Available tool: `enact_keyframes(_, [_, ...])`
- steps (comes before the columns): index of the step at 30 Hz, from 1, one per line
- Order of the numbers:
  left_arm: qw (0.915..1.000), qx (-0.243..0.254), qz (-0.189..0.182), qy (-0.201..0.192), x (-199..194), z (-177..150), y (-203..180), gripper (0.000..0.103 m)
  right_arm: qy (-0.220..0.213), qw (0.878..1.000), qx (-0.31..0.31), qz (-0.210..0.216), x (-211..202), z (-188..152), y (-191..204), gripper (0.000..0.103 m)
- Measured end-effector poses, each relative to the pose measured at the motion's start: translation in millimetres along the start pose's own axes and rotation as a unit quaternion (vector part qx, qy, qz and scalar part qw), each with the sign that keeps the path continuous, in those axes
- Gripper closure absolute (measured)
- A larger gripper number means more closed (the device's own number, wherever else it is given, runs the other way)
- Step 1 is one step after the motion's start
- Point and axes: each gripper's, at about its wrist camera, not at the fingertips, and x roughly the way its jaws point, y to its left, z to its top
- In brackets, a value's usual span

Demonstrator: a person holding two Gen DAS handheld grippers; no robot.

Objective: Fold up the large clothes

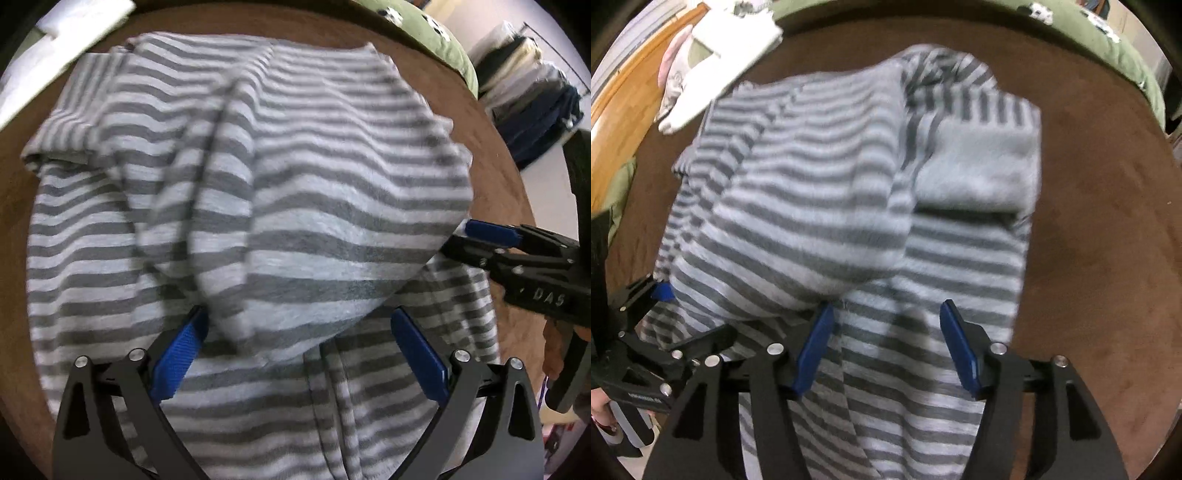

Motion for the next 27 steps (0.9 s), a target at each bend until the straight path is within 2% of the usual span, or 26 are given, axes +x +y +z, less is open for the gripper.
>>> enact_keyframes(2, [0.9999,-0.009,0.005,-0.006,-17,0,3,0.007,-0.012,1.000,-0.001,0.001,-20,6,-3,0.037])
enact_keyframes(4, [0.9996,-0.015,0.016,-0.017,-40,-1,6,0.007,-0.026,0.999,-0.017,-0.006,-38,8,-1,0.026])
enact_keyframes(7, [0.9979,-0.033,0.037,-0.041,-79,-8,16,0.006,-0.039,0.998,-0.044,-0.013,-61,5,7,0.019])
enact_keyframes(12, [0.9920,-0.092,0.055,-0.068,-120,-35,56,0.006,-0.048,0.996,-0.069,-0.017,-93,-22,14,0.018])
enact_keyframes(16, [0.9894,-0.108,0.066,-0.072,-134,-65,89,0.006,-0.048,0.998,-0.041,-0.029,-95,-59,21,0.018])
enact_keyframes(22, [0.9896,-0.129,0.033,-0.054,-126,-113,130,0.007,-0.042,0.998,0.024,-0.042,-81,-125,30,0.018])
enact_keyframes(27, [0.9922,-0.115,-0.019,-0.045,-112,-146,135,0.007,-0.037,0.995,0.090,-0.032,-65,-173,23,0.017])
